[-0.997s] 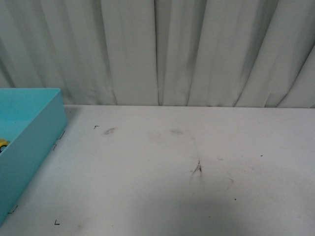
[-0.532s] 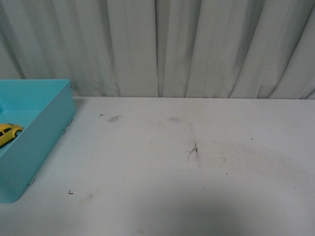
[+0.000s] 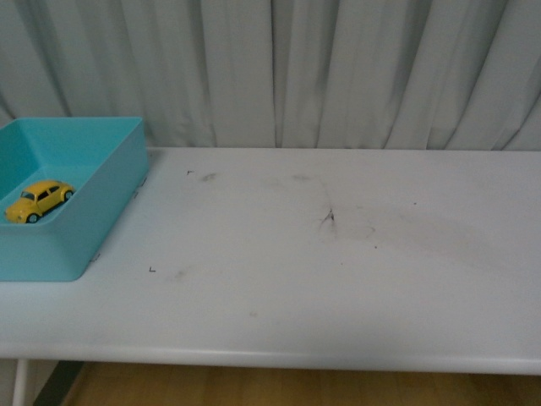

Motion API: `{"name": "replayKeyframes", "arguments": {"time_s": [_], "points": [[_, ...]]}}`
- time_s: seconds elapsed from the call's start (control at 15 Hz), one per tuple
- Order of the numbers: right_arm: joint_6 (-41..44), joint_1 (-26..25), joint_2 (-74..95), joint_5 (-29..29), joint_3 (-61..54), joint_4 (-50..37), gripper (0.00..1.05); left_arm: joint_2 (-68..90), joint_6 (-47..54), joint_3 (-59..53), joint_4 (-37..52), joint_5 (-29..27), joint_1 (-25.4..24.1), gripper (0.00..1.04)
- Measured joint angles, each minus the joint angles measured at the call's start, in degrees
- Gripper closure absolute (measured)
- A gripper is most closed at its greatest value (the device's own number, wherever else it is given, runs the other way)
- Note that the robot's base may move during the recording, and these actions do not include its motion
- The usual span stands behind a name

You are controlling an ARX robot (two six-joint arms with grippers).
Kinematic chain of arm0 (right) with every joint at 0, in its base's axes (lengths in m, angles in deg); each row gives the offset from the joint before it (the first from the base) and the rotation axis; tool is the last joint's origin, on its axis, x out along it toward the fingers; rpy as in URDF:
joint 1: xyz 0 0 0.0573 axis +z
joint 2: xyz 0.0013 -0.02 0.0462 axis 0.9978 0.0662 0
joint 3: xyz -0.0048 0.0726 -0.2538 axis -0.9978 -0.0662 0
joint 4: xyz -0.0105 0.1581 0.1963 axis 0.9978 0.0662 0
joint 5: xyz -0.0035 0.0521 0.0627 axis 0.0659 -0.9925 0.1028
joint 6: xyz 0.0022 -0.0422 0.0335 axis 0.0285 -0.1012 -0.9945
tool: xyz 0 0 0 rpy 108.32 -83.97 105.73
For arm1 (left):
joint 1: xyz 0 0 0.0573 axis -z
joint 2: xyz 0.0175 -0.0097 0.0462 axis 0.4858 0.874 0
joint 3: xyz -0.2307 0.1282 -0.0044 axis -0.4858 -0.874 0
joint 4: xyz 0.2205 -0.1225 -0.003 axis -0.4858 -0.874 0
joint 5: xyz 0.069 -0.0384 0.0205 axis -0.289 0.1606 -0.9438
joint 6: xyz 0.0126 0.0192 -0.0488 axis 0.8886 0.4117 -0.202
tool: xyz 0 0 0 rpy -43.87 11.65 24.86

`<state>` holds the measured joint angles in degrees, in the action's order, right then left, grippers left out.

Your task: Wind up and store yellow beetle toy

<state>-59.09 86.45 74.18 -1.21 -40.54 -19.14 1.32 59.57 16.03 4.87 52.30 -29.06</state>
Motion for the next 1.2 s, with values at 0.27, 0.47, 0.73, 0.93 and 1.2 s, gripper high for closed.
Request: {"name": "replayKeyframes", "arguments": {"time_s": [0.27,0.47,0.73,0.93,1.2], "points": [[0.02,0.00,0.02,0.00,0.00,0.13,0.07,0.00,0.00,0.00,-0.26,0.02,0.02,0.07],[0.02,0.00,0.02,0.00,0.00,0.11,0.07,0.00,0.00,0.00,-0.15,0.02,0.02,0.07],[0.00,0.00,0.00,0.00,0.00,0.17,0.07,0.00,0.00,0.00,-0.17,0.02,0.02,0.07],[0.02,0.00,0.00,0.00,0.00,0.09,0.07,0.00,0.00,0.00,-0.20,0.00,0.02,0.07],[0.00,0.00,0.00,0.00,0.00,0.09,0.07,0.00,0.00,0.00,-0.17,0.00,0.02,0.07]]}}
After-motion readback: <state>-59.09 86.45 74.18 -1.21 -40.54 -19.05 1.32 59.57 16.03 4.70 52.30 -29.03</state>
